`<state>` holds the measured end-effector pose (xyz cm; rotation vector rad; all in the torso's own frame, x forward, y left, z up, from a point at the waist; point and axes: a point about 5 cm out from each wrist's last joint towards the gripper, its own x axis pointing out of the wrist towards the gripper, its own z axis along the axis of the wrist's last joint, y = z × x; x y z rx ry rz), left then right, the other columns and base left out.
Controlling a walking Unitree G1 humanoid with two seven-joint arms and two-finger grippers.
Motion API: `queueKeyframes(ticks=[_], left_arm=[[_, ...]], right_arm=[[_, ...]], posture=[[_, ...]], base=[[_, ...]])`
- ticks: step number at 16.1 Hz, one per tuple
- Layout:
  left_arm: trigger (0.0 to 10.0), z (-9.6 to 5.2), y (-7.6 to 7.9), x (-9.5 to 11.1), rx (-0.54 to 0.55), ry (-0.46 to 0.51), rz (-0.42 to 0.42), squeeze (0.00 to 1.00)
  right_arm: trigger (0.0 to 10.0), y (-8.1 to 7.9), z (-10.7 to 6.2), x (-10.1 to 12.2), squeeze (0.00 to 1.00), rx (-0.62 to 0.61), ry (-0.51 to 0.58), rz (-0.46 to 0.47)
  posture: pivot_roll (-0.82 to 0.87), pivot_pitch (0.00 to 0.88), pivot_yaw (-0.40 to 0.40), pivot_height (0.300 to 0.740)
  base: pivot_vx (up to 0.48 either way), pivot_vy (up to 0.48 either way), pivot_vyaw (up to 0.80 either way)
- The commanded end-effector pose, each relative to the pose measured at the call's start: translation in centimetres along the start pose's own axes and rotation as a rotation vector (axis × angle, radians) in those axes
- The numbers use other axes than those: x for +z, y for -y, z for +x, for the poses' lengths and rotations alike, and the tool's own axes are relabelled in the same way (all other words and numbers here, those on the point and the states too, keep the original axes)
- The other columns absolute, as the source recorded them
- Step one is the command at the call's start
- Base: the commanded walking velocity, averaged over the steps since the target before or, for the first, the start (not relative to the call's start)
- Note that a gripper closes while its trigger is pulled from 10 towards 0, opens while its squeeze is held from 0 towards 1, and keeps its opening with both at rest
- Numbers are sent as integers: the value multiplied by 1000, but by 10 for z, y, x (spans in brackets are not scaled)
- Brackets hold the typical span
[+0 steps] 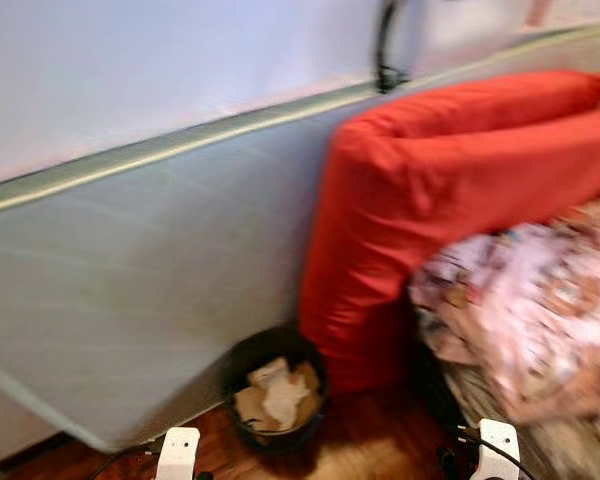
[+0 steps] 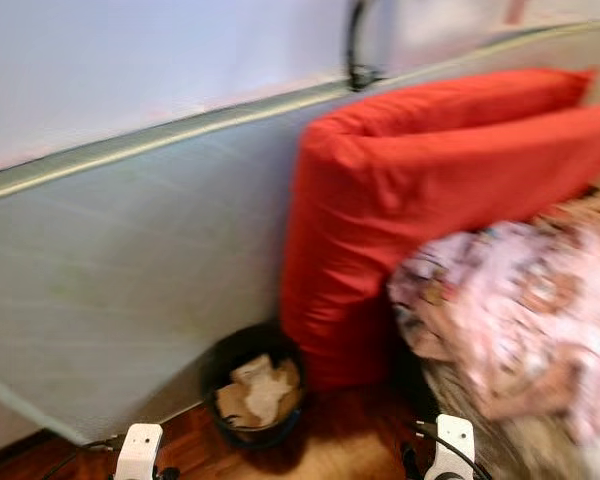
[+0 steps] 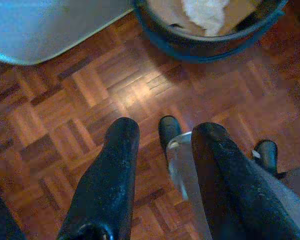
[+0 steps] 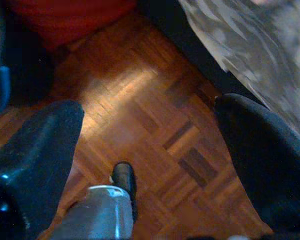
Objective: Clean up the room
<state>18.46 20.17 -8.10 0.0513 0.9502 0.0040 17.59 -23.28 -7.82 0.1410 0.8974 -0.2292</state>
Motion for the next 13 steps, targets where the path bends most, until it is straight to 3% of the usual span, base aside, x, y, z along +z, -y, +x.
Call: queueKeyframes(ticks=[1,4,9,13], left_arm=[[10000,0,-2,2,1,12,50,0],[10000,0,-2,2,0,15,28,0],[10000,0,-2,2,-2,13,56,0],[10000,0,-2,2,3,16,25,0]], right_arm=[[10000,0,0,-1,0,0,-8,-5],[10000,0,0,-1,0,0,-9,-3],[10000,0,0,-1,0,-2,-9,-1],[10000,0,0,-1,0,-1,-9,-2]], posture=[[-51,0,17,740],[-51,0,19,740],[-52,0,19,740],[-52,0,18,740]], base=[[0,-281,-769],[0,-480,-773],[0,-121,-771],[0,0,-775]])
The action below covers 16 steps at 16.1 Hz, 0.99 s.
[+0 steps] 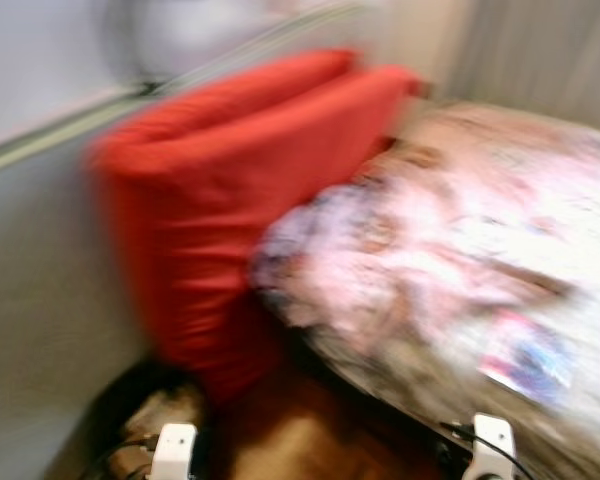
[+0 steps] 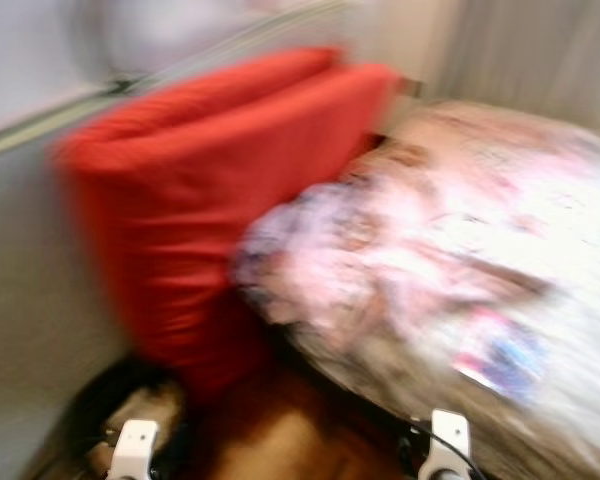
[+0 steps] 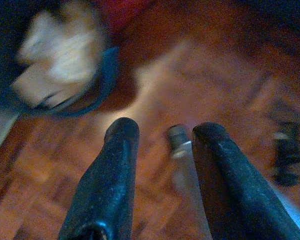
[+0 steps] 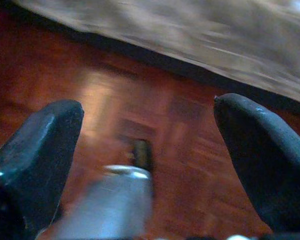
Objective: Clean up the room
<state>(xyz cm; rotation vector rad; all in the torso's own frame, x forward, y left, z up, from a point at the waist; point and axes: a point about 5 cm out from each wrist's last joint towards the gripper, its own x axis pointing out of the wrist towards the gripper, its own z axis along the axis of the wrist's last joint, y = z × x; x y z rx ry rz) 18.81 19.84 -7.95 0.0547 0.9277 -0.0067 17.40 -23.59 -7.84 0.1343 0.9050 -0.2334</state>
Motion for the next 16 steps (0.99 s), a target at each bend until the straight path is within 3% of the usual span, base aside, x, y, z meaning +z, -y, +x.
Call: queueKeyframes(ticks=[1,10,16], left_arm=[[10000,-1,-5,-2,13,-3,11,0],[10000,-1,-5,-2,7,-2,28,0],[10000,-1,-4,-3,-5,-9,55,0]], right_arm=[[10000,-4,1,0,0,6,-2,2],[10000,-4,1,0,0,6,0,7],[10000,-3,0,0,0,-9,13,13]], posture=[[-52,0,18,740],[-56,0,22,740],[-64,0,30,740]], base=[[0,0,-769],[0,0,-769],[0,-349,0]])
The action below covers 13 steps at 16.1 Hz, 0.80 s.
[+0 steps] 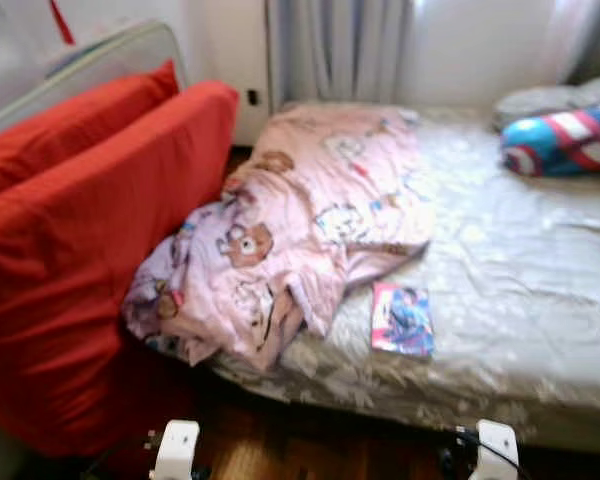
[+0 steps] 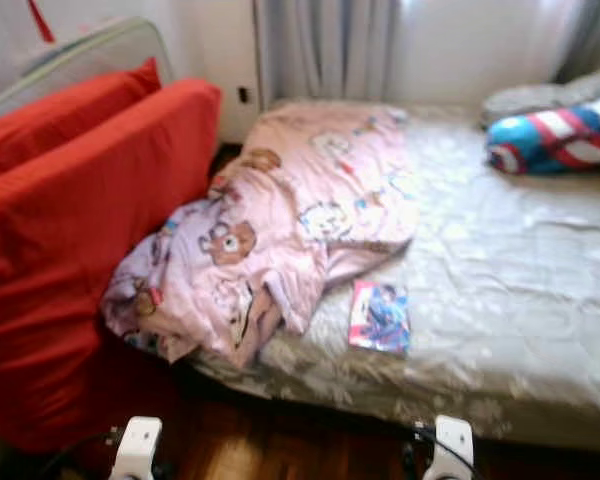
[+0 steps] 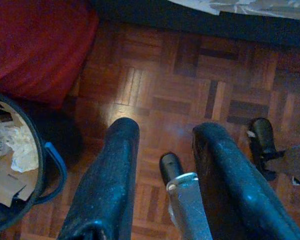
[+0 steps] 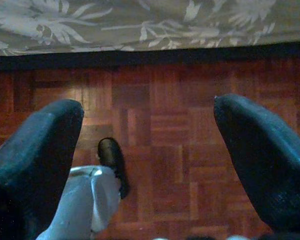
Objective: Clean up the room
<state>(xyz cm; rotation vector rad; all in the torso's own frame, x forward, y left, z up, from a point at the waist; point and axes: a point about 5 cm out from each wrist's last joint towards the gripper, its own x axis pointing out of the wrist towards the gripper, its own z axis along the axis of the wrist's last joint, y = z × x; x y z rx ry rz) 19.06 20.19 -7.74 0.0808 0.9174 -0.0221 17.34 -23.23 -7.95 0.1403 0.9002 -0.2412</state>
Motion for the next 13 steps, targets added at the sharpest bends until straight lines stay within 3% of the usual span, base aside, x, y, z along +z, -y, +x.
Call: queueKeyframes(ticks=[1,3,13], left_arm=[[10000,-1,-1,-6,-4,-20,26,0],[10000,-1,-1,-7,-6,-21,28,0],[10000,-1,-1,-5,-4,-17,20,0]], right_arm=[[10000,0,0,1,0,-4,8,19],[10000,1,0,1,0,-7,7,12],[10000,0,0,3,0,-9,19,7]], posture=[[-67,0,30,740],[-69,0,30,740],[-64,0,25,740]], base=[[0,-356,-763],[0,-354,-750],[0,-359,0]])
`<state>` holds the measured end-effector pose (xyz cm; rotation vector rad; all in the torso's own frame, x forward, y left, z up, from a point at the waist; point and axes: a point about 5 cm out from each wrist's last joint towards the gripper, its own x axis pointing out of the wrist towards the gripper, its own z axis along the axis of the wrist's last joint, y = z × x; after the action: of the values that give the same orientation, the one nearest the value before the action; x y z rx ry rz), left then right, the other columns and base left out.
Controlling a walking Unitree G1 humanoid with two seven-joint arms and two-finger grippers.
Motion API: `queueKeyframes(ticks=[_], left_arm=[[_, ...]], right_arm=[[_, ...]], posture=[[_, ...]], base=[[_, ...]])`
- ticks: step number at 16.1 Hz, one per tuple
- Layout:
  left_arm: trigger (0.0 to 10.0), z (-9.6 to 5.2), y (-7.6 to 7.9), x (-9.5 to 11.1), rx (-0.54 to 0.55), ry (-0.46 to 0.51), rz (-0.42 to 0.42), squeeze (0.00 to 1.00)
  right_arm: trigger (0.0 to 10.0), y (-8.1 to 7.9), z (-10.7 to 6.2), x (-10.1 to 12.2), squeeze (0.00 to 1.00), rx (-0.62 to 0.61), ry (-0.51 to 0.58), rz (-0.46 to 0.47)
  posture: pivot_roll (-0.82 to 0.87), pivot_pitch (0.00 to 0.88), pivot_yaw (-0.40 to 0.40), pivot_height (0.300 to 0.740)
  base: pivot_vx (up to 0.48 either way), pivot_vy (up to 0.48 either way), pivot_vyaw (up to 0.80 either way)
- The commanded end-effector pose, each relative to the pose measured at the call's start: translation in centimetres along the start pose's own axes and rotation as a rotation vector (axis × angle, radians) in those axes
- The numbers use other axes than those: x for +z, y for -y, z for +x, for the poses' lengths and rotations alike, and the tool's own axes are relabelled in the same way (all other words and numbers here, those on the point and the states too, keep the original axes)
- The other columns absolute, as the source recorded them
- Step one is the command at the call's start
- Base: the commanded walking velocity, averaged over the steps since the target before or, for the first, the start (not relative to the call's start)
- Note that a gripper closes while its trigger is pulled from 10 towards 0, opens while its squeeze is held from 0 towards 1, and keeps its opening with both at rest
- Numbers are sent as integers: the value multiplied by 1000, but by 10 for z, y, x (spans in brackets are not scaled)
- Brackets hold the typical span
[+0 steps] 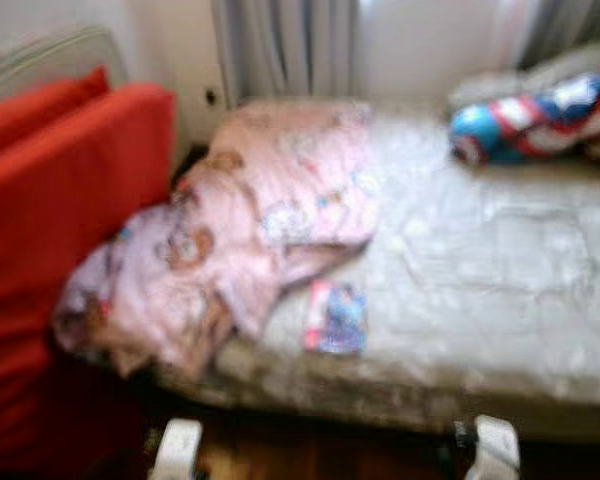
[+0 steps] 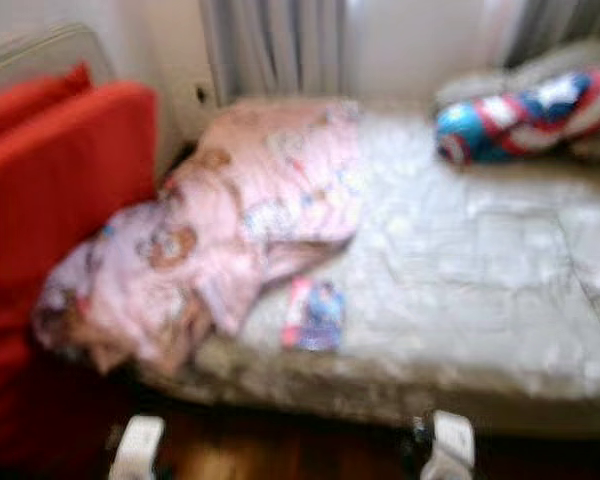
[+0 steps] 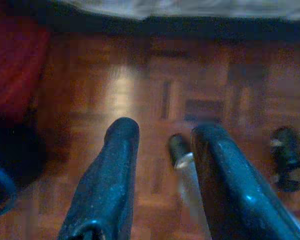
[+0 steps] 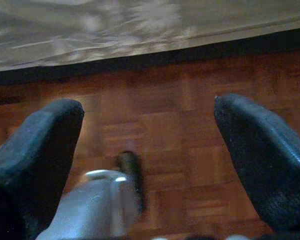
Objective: Clean up the room
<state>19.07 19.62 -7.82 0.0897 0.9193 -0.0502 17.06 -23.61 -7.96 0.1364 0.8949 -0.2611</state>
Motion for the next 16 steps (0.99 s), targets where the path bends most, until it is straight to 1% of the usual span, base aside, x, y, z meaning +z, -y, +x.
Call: queueKeyframes(ticks=[1,16], left_arm=[[10000,-2,-7,-5,17,-16,0,0],[10000,-2,-8,-5,17,-13,-9,0]], right_arm=[[10000,-5,1,4,0,11,13,3],[10000,-6,2,5,0,16,11,2]], posture=[[-64,0,26,740],[-66,0,28,740]], base=[[0,-371,0],[0,-380,0]])
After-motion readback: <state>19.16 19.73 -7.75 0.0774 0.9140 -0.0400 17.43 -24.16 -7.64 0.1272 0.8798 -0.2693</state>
